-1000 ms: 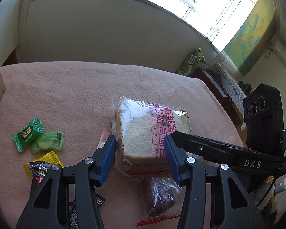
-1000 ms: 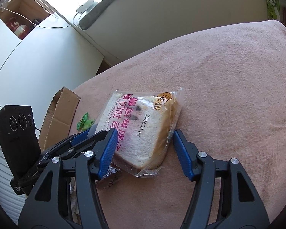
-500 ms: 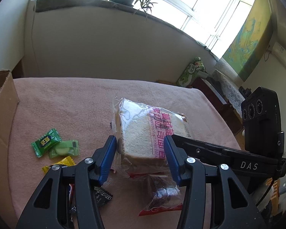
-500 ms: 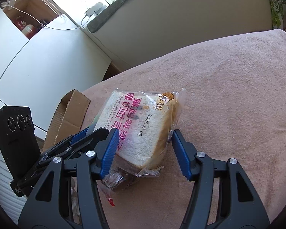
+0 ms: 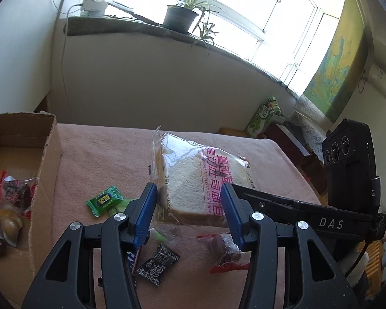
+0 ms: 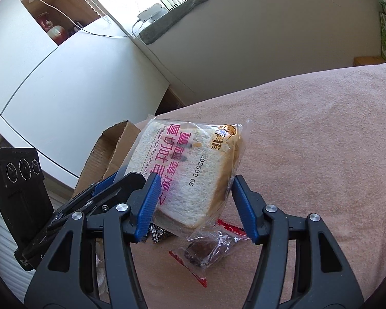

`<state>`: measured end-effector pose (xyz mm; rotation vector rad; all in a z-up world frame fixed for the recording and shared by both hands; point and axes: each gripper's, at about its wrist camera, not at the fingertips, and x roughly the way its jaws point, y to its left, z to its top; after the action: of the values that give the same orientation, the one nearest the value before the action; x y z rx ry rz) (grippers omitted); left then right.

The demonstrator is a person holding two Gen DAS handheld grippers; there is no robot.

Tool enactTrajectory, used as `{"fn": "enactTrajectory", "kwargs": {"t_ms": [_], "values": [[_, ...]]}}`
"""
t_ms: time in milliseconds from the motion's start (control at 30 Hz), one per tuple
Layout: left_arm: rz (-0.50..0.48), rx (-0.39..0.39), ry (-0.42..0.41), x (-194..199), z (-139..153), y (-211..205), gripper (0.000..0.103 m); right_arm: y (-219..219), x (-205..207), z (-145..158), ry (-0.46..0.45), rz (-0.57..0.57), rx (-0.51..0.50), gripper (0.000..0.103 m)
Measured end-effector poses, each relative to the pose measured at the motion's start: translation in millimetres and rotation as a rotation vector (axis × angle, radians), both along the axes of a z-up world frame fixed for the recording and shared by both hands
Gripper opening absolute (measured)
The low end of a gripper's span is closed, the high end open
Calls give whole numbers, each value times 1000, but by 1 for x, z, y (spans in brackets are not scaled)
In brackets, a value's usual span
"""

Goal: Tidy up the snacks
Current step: 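Lift the bread bag with the right gripper and lower it into the box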

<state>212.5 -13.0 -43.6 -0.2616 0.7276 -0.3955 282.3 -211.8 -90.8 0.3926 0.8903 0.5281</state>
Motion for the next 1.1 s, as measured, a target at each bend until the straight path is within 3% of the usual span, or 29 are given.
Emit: {"fn": "enactTrajectory", "kwargs": {"t_ms": [567, 1100], "values": [[111, -10, -77, -31, 20, 65, 49, 69, -2, 22, -47, 87, 5, 61], [245, -37, -95, -53, 17, 145, 49, 173, -2, 31, -72, 207, -21, 61]]}}
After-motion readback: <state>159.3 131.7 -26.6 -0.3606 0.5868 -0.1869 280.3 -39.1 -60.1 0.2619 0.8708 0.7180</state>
